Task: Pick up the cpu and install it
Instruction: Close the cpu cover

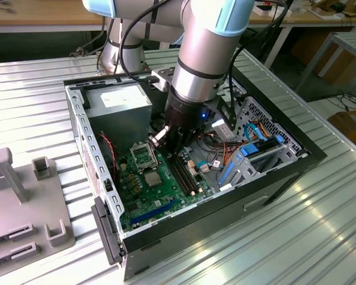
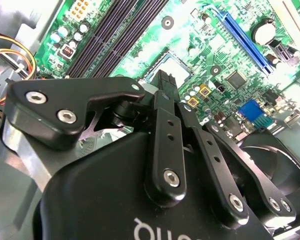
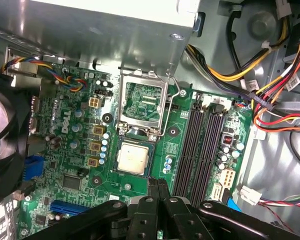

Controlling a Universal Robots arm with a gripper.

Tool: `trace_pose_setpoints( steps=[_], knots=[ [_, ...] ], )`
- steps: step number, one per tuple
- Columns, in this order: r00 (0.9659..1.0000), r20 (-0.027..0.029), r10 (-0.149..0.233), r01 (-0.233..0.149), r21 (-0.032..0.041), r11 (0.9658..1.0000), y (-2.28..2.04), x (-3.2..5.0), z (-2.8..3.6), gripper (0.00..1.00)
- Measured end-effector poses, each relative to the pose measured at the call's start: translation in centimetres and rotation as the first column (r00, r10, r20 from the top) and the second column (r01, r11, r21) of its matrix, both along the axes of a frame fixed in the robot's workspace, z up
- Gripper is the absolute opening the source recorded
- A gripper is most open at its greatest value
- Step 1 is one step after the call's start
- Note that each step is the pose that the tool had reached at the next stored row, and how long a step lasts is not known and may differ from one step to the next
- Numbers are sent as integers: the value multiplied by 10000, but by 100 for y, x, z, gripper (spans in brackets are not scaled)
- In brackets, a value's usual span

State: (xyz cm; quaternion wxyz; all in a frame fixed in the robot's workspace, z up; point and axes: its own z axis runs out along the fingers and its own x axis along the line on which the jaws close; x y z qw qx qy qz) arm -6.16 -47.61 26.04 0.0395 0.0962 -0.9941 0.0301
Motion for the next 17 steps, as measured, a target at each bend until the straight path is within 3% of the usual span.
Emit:
trace_pose_setpoints(
  steps=[1, 2, 3, 4, 17],
  knots=[
    [10000, 53, -2, 2, 0, 10000, 0, -1, 0, 11],
    [9999, 152, -1, 1, -1, 10000, 0, -1, 1, 11],
    [9995, 308, -1, 1, 1, 10000, 0, -2, 0, 11],
    [9993, 364, -2, 2, 4, 10000, 0, -3, -1, 11],
    [9988, 495, -1, 1, 2, 10000, 0, -2, 0, 11]
  ],
)
